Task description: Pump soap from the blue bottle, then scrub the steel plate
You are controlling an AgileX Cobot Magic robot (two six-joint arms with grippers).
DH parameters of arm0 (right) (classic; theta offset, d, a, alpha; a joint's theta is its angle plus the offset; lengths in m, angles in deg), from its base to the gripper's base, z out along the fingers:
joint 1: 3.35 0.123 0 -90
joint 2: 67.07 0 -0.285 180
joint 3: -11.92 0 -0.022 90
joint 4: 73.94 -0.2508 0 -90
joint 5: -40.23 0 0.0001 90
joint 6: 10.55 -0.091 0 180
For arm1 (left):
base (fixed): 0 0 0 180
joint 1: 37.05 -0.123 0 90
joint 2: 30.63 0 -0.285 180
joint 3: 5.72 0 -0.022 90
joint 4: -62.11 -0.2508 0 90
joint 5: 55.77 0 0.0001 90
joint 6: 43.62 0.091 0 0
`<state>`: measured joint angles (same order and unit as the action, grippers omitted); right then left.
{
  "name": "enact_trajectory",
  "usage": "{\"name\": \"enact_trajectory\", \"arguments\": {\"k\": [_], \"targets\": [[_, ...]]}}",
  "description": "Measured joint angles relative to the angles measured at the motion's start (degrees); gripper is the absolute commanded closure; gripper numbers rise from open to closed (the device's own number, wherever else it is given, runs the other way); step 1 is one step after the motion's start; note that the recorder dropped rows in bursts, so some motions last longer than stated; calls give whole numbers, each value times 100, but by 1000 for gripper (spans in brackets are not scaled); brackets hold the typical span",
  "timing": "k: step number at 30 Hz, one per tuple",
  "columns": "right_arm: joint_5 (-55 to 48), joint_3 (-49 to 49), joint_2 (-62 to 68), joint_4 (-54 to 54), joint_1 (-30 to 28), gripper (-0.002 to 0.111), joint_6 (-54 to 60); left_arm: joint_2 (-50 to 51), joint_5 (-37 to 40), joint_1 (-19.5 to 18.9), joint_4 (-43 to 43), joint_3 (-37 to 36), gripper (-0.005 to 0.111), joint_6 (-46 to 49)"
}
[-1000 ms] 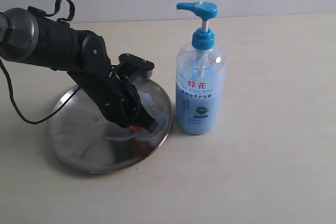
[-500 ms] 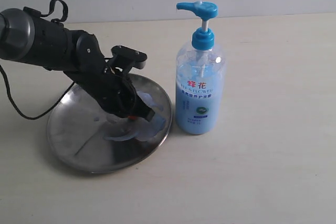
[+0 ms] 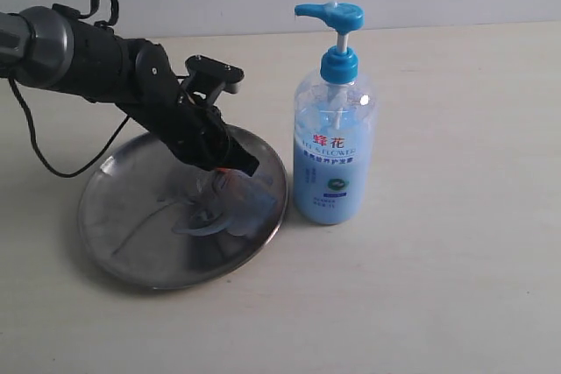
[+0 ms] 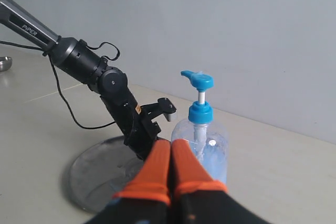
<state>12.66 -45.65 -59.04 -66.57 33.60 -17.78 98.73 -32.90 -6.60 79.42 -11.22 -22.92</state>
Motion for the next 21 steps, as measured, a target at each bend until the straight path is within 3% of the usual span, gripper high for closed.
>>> {"name": "enact_trajectory", "arguments": {"k": [11, 21], "targets": [[0, 0, 0, 0, 0, 108, 0, 262, -90, 0, 0, 349, 107, 16], [0, 0, 0, 0, 0, 108, 0, 239, 1271, -25, 843, 408, 107, 734]]}}
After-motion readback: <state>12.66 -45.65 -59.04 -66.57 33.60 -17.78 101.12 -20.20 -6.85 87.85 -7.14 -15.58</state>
